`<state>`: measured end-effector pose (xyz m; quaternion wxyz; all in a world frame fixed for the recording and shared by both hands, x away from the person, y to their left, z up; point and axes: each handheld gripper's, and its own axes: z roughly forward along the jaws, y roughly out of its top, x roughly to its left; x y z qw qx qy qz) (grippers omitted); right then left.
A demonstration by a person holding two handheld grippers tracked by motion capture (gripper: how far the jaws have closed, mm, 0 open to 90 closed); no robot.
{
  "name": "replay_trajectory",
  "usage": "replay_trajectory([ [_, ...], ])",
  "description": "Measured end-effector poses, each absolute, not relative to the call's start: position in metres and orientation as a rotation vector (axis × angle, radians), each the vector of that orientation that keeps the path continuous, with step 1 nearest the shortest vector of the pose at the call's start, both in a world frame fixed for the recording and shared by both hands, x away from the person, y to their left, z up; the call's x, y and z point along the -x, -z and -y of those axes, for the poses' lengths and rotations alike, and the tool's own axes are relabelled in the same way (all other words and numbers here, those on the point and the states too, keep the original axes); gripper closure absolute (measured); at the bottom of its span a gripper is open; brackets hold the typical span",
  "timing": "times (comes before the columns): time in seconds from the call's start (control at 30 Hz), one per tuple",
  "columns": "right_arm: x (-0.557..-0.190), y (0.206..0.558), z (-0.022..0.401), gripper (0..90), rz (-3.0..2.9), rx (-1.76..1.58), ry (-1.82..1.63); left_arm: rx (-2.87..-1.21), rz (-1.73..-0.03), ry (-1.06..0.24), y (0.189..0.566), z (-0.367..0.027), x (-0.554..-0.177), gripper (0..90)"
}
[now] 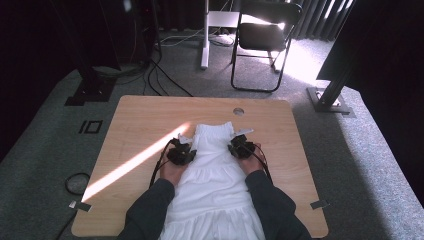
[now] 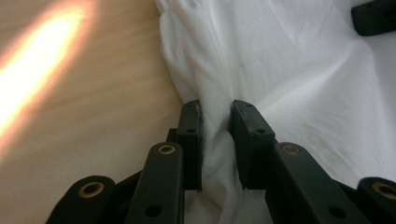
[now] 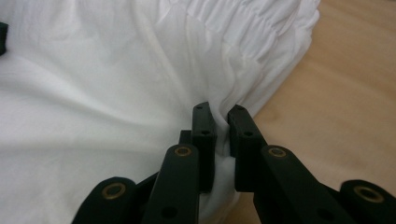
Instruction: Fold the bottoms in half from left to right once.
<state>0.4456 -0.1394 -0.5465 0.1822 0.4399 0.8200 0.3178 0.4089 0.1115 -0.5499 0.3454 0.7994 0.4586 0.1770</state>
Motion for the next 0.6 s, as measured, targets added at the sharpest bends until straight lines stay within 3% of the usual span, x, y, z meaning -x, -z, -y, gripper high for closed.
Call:
replay_trajectory([
  [0.37, -0.407, 0.55, 0.144, 82.6, -2.348, -1.244, -0.982, -2.116, -1.131, -0.394, 0.55, -0.117, -0.36, 73.2],
  [0.47, -0.407, 0.55, 0.144, 82.7, -2.342, -1.246, -0.99, -2.147, -1.138, -0.4, 0.545, -0.118, -0.365, 57.9],
  [0.6, -0.406, 0.551, 0.144, 82.8, -2.342, -1.242, -0.991, -2.046, -1.137, -0.456, 0.529, -0.123, -0.38, 44.9],
])
